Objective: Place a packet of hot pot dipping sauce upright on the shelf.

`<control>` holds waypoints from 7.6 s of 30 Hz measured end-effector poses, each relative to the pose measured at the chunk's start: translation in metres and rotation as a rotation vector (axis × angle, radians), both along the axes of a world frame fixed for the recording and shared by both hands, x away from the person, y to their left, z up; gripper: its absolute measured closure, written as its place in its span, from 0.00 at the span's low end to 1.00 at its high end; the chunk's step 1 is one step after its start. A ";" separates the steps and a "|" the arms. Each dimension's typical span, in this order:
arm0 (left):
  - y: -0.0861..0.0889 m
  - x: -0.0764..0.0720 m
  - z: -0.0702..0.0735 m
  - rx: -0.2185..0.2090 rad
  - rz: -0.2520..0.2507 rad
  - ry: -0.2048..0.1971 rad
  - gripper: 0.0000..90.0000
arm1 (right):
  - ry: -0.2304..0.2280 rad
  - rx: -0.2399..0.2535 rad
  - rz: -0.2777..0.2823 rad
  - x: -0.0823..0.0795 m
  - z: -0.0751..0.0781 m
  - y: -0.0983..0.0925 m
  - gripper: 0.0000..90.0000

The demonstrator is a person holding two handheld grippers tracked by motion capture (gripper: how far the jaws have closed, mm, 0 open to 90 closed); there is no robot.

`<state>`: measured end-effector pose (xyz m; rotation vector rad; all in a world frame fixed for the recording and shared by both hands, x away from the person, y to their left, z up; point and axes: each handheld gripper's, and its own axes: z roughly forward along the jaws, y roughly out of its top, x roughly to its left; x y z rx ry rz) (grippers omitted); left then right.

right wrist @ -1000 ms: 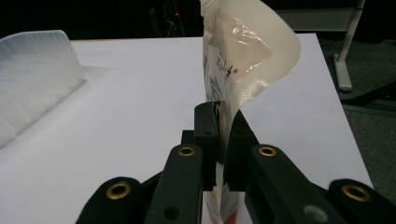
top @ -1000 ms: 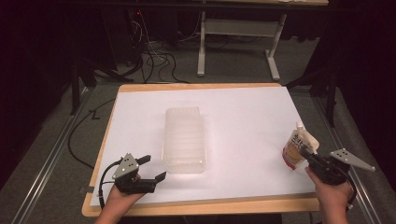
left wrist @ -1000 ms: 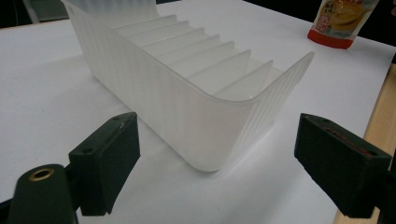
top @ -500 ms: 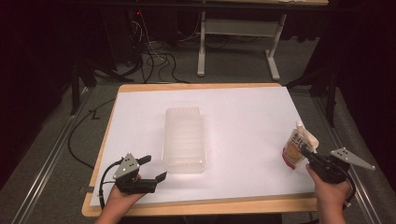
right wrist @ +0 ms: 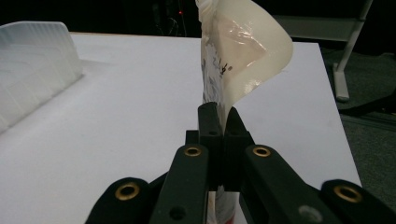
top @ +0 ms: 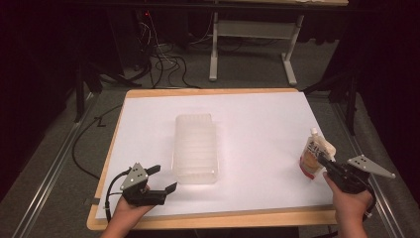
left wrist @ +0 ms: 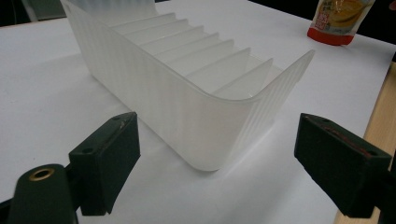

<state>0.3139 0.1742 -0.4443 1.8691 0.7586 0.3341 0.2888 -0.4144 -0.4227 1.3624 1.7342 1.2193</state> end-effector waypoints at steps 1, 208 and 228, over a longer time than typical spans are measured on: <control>0.000 0.000 0.000 -0.002 0.002 -0.001 0.17 | 0.000 0.000 0.000 0.000 0.000 0.000 1.00; 0.007 -0.004 0.002 -0.042 0.035 -0.016 0.16 | 0.020 0.057 0.822 0.108 -0.002 0.262 0.32; 0.009 -0.002 0.001 -0.037 0.054 -0.009 0.16 | -0.037 0.022 0.568 0.079 0.008 0.186 0.20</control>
